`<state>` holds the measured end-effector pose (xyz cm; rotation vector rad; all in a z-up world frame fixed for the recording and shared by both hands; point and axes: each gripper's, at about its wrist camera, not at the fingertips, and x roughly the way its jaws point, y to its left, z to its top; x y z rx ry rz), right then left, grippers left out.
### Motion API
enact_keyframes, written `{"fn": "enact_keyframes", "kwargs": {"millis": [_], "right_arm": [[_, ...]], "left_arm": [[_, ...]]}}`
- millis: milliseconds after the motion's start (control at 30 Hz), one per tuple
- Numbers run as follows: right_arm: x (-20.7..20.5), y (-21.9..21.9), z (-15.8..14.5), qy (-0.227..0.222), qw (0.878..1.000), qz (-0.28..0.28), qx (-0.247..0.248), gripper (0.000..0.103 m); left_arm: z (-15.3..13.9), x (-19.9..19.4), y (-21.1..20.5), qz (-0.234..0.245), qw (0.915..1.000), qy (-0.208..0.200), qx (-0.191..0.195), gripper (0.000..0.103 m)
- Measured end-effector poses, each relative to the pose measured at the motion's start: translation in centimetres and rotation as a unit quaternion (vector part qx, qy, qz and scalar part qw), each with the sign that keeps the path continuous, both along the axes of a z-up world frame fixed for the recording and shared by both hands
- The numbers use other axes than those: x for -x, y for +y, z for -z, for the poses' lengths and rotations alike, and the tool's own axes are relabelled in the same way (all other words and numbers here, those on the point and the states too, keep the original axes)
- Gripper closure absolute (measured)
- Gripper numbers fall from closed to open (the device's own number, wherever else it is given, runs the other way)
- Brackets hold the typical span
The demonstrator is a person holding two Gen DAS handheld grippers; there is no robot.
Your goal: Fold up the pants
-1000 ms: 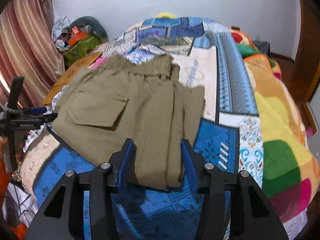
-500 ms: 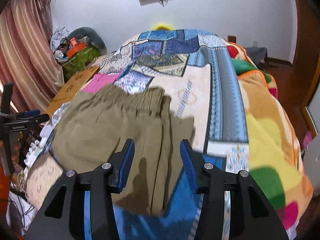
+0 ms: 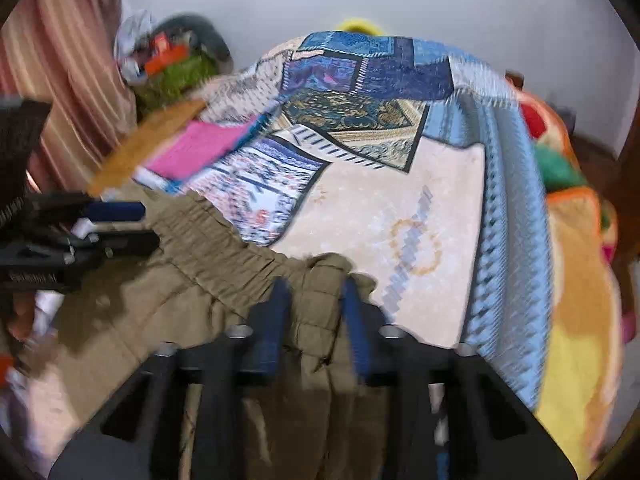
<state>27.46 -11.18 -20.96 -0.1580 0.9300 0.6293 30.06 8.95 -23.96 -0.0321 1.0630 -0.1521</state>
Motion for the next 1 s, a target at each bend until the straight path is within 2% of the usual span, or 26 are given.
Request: {"fn": "enact_keyframes", "kwargs": {"millis": [33,167,300,400,433,533,667,833,900,1000], "right_arm": [[0.0,0.2,0.1,-0.012,1.0,-0.003,0.015,0.088],[-0.4,0.1,0.7,-0.01,0.999,-0.008,0.03,0.089],[-0.3,-0.9,-0.9,0.009,1.0,0.011,0.015,0.084],[0.9,-1.3,-2.5,0.002,1.0,0.01,0.002,0.083],[1.6,-1.2,-3.1,-0.005,1.0,0.002,-0.003,0.081],[4.0,-0.6,-4.4,-0.024,0.999,-0.019,-0.007,0.063],[6.5,0.6,-4.0,-0.021,0.999,-0.043,-0.007,0.06],[7.8,0.9,-0.6,0.026,0.999,-0.042,0.006,0.06],[8.6,-0.1,-0.1,0.031,0.999,-0.029,-0.007,0.06],[9.6,-1.6,-0.3,0.039,0.999,-0.02,-0.026,0.06]], "left_arm": [[0.3,-0.2,0.2,-0.001,1.0,0.002,0.005,0.051],[0.1,-0.1,0.8,-0.014,0.9995,0.007,0.027,0.051],[-2.5,1.1,1.4,-0.029,0.9989,-0.012,0.034,0.051],[-4.6,2.6,1.6,-0.027,0.9981,-0.037,0.04,0.051],[-5.2,3.1,1.4,-0.023,0.9978,-0.047,0.041,0.051],[-6.1,4.4,0.4,-0.006,0.9974,-0.06,0.038,0.051],[-4.4,5.7,-1.5,0.019,0.9986,-0.037,0.032,0.051],[-0.3,7.3,-2.0,0.024,0.9995,0.009,0.018,0.052],[-0.1,8.7,-1.3,0.023,0.9995,0.0,0.022,0.052],[-0.3,10.3,-0.6,0.02,0.9997,-0.003,0.01,0.052]]}}
